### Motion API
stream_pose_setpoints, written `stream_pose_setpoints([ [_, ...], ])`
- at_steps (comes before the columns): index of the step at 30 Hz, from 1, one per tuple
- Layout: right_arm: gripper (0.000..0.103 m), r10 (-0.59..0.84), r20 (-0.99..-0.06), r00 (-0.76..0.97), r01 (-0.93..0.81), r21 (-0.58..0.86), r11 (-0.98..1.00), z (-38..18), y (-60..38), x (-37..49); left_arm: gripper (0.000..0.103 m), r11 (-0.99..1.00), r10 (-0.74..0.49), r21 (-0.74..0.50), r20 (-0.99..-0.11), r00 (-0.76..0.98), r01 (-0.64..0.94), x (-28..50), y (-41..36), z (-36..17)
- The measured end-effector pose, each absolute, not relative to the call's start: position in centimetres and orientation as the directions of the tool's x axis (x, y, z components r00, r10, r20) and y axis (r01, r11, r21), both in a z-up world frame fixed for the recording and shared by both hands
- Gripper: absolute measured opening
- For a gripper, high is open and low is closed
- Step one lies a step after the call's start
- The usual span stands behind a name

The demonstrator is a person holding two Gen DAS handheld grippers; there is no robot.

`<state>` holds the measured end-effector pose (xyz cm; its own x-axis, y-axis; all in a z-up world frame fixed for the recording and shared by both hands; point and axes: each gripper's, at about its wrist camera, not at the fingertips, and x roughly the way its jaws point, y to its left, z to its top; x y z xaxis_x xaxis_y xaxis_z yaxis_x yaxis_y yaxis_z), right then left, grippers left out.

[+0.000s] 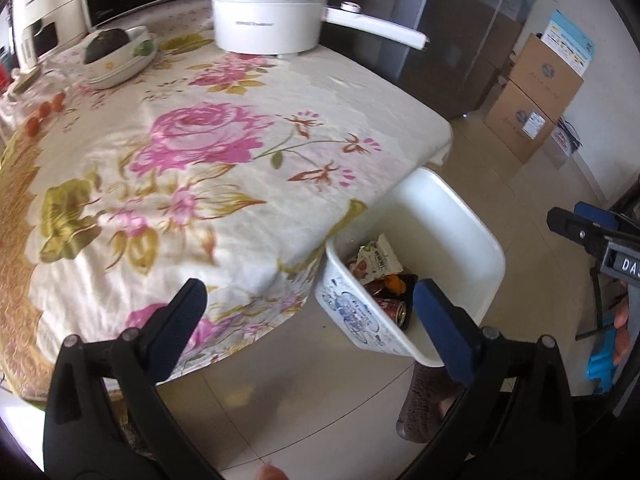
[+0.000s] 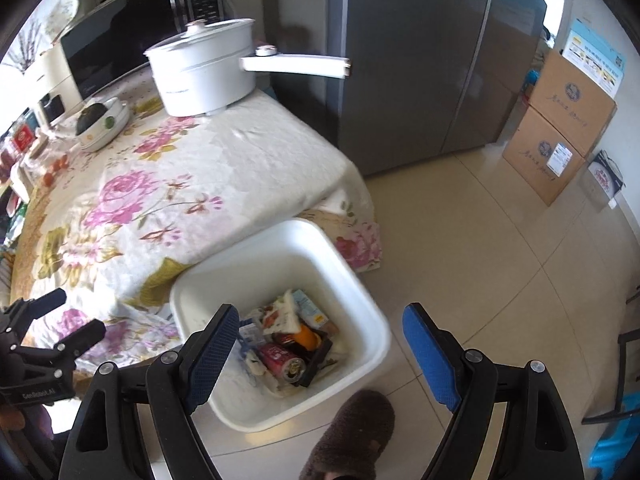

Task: Collect trash

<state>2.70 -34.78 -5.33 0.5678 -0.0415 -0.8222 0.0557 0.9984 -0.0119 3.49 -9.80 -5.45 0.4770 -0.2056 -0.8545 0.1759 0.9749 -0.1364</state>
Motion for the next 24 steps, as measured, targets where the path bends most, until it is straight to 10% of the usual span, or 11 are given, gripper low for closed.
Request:
stream_pose_setpoints([
  [24,0.103,0.046,-0.659,0.751,-0.142,-0.093,0.985,-1.0,-21.6,-2.3,0.103,0.997,-0.005,-0.054,-0.732,0.681,-0.051,-2.9,-1.0,0.7],
])
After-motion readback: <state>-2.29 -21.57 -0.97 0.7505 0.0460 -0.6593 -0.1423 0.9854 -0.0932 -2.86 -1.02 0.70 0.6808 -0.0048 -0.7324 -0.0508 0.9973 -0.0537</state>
